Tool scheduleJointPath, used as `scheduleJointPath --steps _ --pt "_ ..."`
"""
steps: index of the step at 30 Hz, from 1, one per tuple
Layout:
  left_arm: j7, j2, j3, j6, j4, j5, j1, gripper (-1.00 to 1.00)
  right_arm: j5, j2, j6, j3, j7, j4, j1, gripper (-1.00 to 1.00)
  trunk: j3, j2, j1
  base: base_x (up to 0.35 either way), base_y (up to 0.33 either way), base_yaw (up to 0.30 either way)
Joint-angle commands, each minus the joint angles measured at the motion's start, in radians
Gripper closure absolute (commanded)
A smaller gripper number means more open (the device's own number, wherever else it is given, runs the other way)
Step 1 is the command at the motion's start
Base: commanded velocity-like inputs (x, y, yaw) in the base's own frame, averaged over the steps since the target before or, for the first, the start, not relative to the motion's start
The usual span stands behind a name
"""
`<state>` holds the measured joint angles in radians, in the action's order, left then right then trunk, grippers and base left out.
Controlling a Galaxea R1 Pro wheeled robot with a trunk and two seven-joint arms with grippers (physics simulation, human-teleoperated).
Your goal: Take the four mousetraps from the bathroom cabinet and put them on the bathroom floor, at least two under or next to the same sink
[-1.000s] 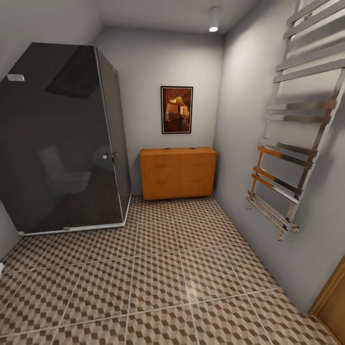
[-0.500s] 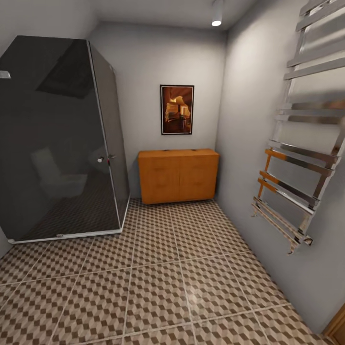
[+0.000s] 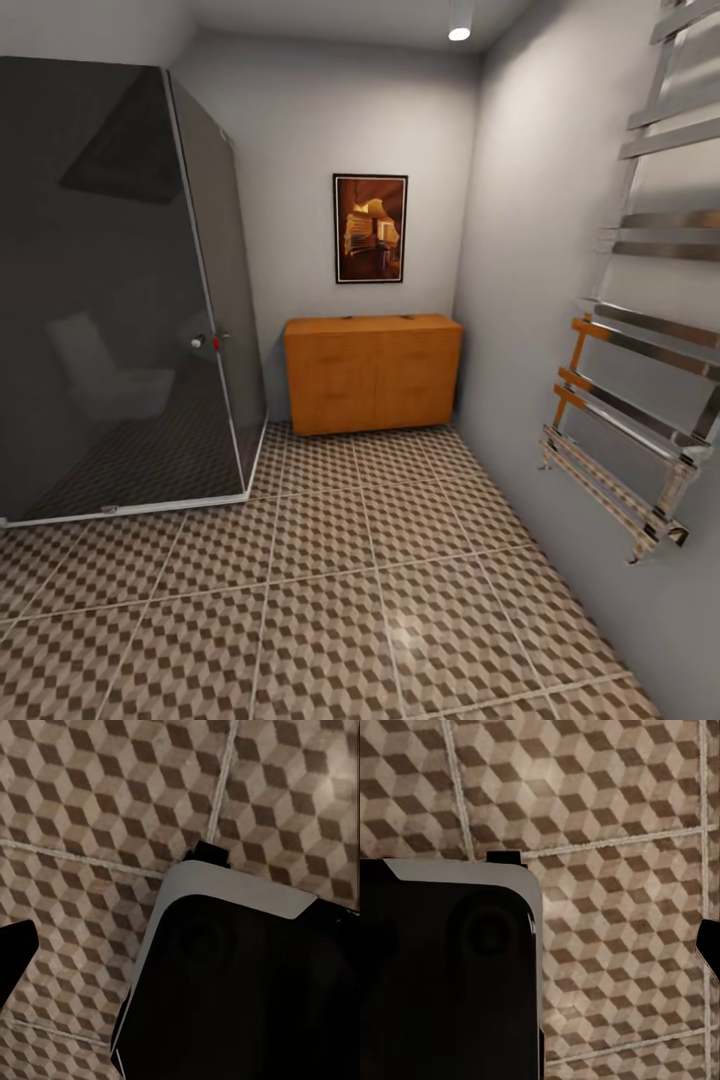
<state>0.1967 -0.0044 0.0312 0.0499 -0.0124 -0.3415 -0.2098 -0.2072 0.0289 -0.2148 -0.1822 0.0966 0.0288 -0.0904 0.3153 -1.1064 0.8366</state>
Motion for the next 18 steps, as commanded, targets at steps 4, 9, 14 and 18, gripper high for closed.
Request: scheduleJointPath --steps 4,9,14,18 --pt "0.003 0.0 0.005 0.001 -0.001 -0.004 0.0 -1.0 -0.011 0.001 -0.006 -0.008 0.004 0.003 -0.001 -1.0 0.001 -0.001 0.001 0.323 0.0 0.0" --pt "0.003 0.0 0.007 -0.002 -0.001 -0.004 0.0 -1.0 -0.011 0.002 -0.007 -0.008 0.005 0.003 -0.001 -1.0 0.001 -0.001 0.001 0.323 0.0 0.0" --pt "0.003 0.0 0.008 -0.004 -0.001 -0.001 0.0 -1.0 -0.012 0.002 -0.007 -0.008 0.005 0.003 -0.001 -1.0 0.001 -0.001 0.001 0.324 0.0 0.0" --pt "0.003 0.0 0.008 -0.004 -0.001 0.001 0.0 -1.0 -0.012 0.001 -0.008 -0.008 0.005 0.003 -0.001 -1.0 0.001 -0.001 0.001 0.324 0.0 0.0"
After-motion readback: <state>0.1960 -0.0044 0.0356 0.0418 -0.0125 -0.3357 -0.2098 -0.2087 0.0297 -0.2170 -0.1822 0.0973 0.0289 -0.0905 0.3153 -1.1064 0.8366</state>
